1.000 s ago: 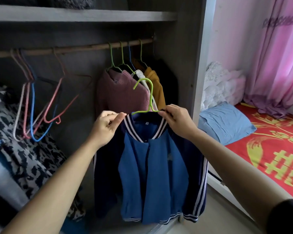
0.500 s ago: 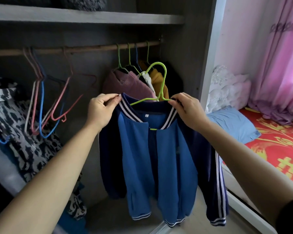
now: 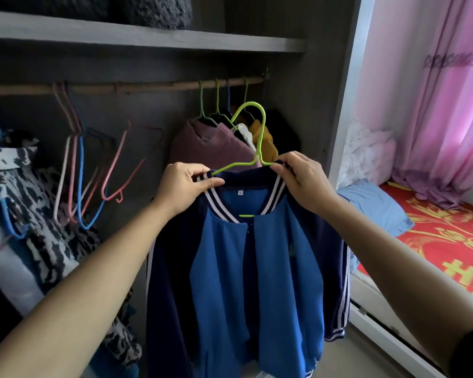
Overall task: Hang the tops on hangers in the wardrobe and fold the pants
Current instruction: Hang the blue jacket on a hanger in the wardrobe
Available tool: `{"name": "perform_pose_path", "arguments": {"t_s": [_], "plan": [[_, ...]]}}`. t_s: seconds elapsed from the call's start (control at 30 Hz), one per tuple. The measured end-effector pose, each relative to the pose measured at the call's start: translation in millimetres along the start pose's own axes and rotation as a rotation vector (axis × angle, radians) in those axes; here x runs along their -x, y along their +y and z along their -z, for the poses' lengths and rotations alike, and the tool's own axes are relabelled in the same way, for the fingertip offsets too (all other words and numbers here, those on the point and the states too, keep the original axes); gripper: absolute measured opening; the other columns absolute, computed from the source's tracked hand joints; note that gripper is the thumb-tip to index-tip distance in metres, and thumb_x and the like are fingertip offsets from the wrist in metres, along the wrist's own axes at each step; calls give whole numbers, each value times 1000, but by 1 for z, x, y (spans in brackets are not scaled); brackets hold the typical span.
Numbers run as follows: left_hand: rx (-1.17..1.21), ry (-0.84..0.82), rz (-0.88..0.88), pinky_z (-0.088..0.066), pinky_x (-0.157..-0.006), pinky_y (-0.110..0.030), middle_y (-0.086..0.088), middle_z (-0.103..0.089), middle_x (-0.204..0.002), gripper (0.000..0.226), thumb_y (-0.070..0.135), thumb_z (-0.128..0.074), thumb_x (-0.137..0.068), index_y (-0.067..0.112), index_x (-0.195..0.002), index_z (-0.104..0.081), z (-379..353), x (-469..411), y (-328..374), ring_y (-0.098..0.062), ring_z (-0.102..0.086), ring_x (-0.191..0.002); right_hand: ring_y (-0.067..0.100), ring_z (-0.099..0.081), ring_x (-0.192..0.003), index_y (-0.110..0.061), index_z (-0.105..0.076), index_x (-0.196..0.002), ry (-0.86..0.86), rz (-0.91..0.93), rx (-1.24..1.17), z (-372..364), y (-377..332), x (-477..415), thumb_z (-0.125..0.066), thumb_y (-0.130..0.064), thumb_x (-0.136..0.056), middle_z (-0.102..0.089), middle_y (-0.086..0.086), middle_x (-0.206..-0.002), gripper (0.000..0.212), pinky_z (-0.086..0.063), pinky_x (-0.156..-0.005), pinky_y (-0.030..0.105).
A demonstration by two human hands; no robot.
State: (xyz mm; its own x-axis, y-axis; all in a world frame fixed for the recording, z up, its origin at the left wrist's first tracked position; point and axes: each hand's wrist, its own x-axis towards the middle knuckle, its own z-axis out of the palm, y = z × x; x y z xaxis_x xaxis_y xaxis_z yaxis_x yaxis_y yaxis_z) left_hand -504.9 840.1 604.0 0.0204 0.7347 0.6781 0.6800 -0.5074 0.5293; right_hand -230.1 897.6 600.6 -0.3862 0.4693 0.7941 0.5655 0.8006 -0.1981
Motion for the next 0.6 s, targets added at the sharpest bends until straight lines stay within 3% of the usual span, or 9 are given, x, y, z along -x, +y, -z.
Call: {"name": "perform_pose_path", "arguments": {"t_s": [0.07, 0.13, 0.23, 0.4, 0.5, 0.6], "plan": [[-38, -23, 14, -43, -57, -28, 6, -69, -66, 22, 45, -79, -76, 24, -82, -77, 4, 4, -8, -2, -53, -58, 18, -56, -75, -10, -61, -101, 23, 6, 26, -2, -4, 2, -51, -31, -104, -60, 2, -87, 24, -49, -67, 41], [-156, -98, 35, -46, -64, -31, 6, -70, -80, 37, 57, -72, -77, 26, -95, -75, 12, 5, -16, -8, -60, -71, 17, -57, -74, -12, -62, -103, 62, -18, 47, -3, -9, 0, -51, -33, -103, -61, 1, -90, 23, -50, -66, 42], [-192, -107, 53, -48, -83, -33, 2, -64, -105, 43, 48, -67, -87, 21, -120, -67, 24, 10, -34, -13, -61, -98, 20, -59, -75, -11, -64, -103, 93, -65, 70, -8, -24, -6, -53, -33, -102, -63, 2, -92, 25, -51, -65, 43], [-248, 116, 21, -49, -75, -38, -2, -67, -91, 24, 27, -67, -91, 17, -112, -72, 36, 13, -61, -23, -63, -88, 25, -59, -71, -10, -67, -99, 93, -73, 128, -20, -60, -22, -54, -34, -101, -57, -4, -84, 28, -42, -59, 33], [-283, 181, 73, -48, -77, -40, -6, -67, -95, 26, 26, -65, -93, 15, -115, -72, 39, -1, -73, -27, -60, -91, 27, -62, -74, -13, -71, -101, 93, -80, 202, -27, -76, -38, -53, -38, -102, -66, 1, -88, 30, -48, -60, 35], [-325, 221, 104, -43, -72, -33, -7, -64, -100, 26, 27, -65, -93, 17, -115, -73, 43, -24, -85, -26, -61, -89, 29, -65, -81, -16, -72, -106, 106, -100, 259, -38, -81, -60, -51, -40, -102, -69, 2, -94, 32, -53, -63, 39]]}}
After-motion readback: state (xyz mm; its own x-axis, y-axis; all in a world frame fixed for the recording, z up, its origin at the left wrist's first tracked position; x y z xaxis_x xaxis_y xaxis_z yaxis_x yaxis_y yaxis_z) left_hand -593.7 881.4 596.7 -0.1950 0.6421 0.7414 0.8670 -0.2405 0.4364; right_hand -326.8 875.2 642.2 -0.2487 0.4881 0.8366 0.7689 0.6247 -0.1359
